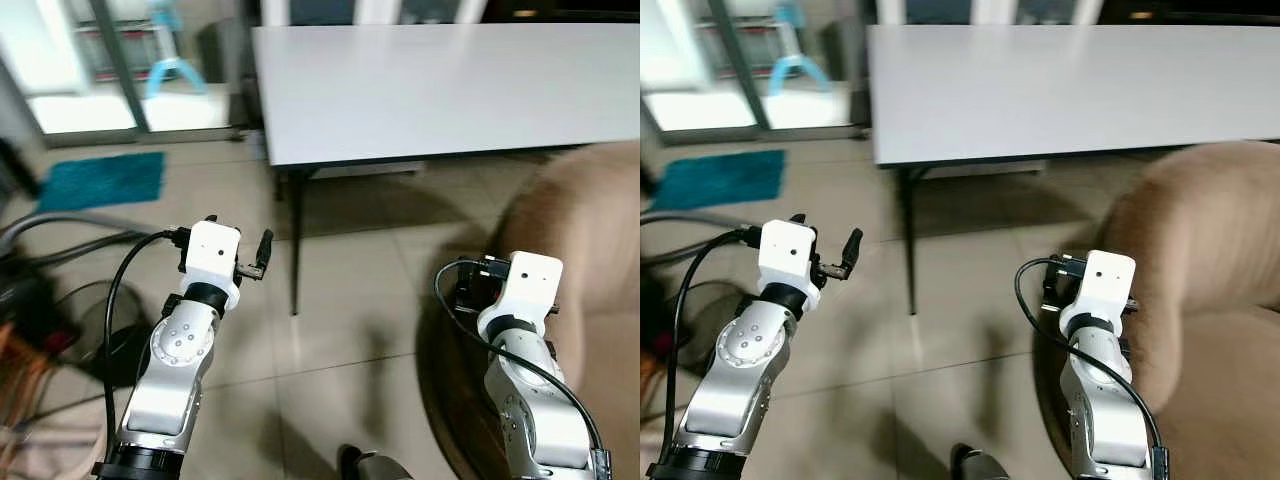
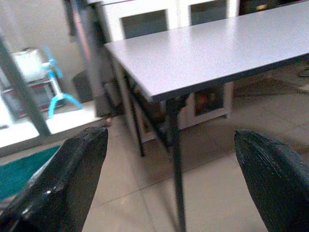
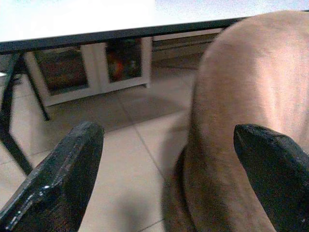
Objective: Move the pillow to the sofa from floor
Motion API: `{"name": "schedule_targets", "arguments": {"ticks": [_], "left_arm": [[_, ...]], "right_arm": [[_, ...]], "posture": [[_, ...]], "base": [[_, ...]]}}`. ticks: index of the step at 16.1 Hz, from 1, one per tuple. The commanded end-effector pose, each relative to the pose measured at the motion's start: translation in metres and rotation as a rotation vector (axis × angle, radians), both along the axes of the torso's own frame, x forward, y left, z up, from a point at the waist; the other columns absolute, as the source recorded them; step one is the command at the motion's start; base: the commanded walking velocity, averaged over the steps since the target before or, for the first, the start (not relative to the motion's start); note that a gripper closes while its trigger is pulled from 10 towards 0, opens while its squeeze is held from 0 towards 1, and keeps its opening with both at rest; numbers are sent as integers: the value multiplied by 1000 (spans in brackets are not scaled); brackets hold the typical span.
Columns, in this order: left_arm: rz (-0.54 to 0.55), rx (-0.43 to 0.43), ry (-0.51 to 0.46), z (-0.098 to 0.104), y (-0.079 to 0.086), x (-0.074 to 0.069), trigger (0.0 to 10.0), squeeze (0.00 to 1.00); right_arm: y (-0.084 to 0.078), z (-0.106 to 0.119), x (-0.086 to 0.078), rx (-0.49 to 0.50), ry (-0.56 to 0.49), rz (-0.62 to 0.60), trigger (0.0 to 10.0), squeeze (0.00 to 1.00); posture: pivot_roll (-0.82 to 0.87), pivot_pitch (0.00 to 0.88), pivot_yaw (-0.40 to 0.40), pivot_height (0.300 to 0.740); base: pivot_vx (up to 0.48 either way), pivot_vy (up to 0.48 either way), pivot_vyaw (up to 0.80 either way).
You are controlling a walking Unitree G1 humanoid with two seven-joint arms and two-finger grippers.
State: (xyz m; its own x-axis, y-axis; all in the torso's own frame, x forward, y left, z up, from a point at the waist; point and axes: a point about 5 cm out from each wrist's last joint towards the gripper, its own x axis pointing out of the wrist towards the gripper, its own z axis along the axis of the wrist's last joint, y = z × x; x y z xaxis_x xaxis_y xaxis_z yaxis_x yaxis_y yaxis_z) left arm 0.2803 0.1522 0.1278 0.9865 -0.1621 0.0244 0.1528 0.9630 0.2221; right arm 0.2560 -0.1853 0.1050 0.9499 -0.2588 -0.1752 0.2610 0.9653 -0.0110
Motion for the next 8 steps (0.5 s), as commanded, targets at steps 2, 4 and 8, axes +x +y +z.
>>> {"name": "schedule_targets", "arguments": {"ticks": [2, 4, 8], "left_arm": [[-21, -3, 20, -3, -1, -2, 10000, 0], [-15, -13, 32, -5, 1, -2, 10000, 0], [-25, -38, -18, -4, -1, -2, 10000, 0]], "right_arm": [[4, 0, 1, -30, 17, 20, 10000, 0], [5, 0, 1, -44, 21, 26, 10000, 0], [0, 6, 4, -92, 9, 65, 10000, 0]], "posture": [[43, 6, -10, 731], [43, 6, -10, 731], [39, 4, -27, 731]], "base": [[0, 0, -800], [0, 0, -800], [0, 0, -800]]}}
